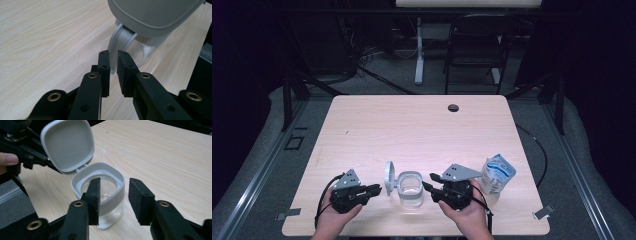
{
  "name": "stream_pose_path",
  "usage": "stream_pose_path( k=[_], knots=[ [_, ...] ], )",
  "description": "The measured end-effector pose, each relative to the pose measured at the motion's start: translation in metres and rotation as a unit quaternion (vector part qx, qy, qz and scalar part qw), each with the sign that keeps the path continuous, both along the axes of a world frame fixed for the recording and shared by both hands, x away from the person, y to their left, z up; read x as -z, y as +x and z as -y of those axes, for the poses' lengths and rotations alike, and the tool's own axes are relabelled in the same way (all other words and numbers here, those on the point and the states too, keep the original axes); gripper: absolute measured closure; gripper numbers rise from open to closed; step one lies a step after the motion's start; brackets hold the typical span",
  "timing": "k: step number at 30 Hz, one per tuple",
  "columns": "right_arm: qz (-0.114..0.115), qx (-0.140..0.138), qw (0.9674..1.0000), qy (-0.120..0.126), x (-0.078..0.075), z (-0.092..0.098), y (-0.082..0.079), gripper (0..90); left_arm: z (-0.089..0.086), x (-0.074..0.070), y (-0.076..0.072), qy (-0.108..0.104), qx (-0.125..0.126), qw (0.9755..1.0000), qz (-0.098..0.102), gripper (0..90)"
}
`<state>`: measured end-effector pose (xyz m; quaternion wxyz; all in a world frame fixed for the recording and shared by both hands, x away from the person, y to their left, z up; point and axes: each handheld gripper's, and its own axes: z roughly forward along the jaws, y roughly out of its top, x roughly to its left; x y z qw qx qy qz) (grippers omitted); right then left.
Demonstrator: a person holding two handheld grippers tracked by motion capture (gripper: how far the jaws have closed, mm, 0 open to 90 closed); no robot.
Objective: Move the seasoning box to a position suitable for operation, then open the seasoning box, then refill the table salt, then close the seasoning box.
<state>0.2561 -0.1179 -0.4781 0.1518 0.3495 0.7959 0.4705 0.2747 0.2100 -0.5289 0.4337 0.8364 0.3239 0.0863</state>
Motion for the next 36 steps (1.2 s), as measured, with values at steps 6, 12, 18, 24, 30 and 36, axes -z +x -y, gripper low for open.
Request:
stream_pose_path(
  k=[6,12,18,24,30,36],
  knots=[
    [0.008,0.011,0.9999,-0.009,0.011,0.008,-0.009,55.1,0.0,-0.001,-0.001,-0.001,0.002,1.0,-0.002,80.6],
    [0.012,0.027,0.9993,-0.021,0.016,0.025,-0.017,52.8,-0.002,-0.003,-0.001,-0.013,0.003,0.9999,0.0,71.3],
    [0.012,0.046,0.9985,-0.026,0.018,0.041,-0.023,52.2,-0.007,-0.003,0.001,-0.015,-0.006,0.9999,-0.003,66.8],
    [-0.003,0.057,0.9979,-0.028,0.026,0.055,-0.024,52.1,-0.011,-0.004,0.002,-0.015,-0.015,0.9998,0.0,63.7],
    [-0.004,0.055,0.998,-0.031,0.027,0.062,-0.025,51.3,-0.013,-0.004,0.001,-0.015,-0.019,0.9997,-0.002,61.4],
    [-0.005,0.052,0.9984,-0.024,0.027,0.069,-0.029,50.7,-0.016,-0.004,0.003,-0.014,-0.021,0.9997,-0.004,59.9]
  ],
)
